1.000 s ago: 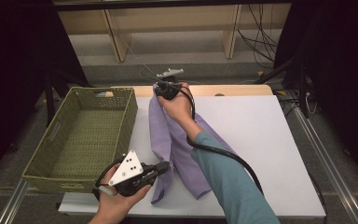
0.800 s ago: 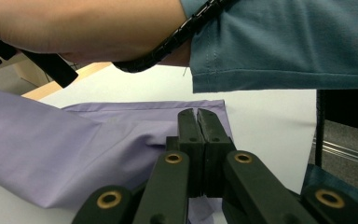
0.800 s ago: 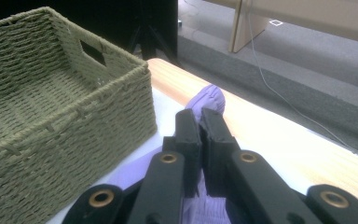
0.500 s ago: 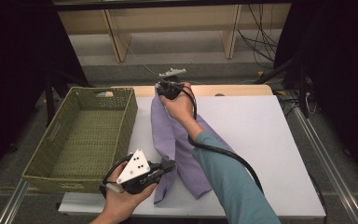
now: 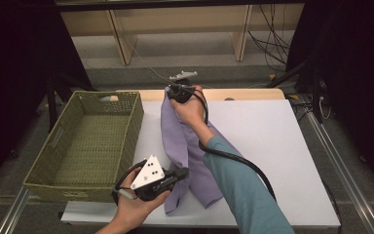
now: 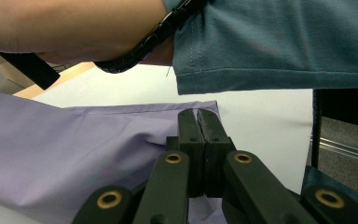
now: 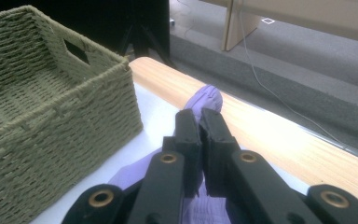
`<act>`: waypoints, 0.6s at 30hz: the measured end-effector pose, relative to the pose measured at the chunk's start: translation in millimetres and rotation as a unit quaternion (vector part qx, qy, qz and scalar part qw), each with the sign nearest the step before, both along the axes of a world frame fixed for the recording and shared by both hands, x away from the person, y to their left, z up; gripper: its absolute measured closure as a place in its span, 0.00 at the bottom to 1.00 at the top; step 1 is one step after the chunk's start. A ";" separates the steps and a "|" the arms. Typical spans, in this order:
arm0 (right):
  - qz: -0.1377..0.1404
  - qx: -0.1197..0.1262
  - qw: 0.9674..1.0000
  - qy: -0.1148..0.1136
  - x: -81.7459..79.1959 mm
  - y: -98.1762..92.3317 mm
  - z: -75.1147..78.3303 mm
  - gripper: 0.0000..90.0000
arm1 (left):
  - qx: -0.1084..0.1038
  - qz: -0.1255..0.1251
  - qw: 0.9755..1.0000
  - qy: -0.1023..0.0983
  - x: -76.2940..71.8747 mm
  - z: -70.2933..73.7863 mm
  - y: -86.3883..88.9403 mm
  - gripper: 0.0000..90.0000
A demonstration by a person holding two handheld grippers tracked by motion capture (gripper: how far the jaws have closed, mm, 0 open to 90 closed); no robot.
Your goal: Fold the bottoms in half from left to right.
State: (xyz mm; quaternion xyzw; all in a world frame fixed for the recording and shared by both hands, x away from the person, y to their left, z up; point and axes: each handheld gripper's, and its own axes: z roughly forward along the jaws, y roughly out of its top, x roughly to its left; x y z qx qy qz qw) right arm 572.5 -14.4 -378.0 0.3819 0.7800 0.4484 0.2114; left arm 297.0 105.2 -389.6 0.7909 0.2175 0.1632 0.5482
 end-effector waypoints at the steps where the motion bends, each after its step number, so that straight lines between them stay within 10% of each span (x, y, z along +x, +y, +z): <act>1: -0.001 -0.001 1.000 0.000 0.1 -0.5 -0.2 0.97 | 0.000 -0.001 1.000 0.001 0.5 -0.4 -0.7 0.99; 18: -0.007 -0.001 1.000 0.001 1.4 -8.1 -1.5 0.96 | 0.003 -0.009 1.000 -0.006 5.1 0.9 -7.9 0.99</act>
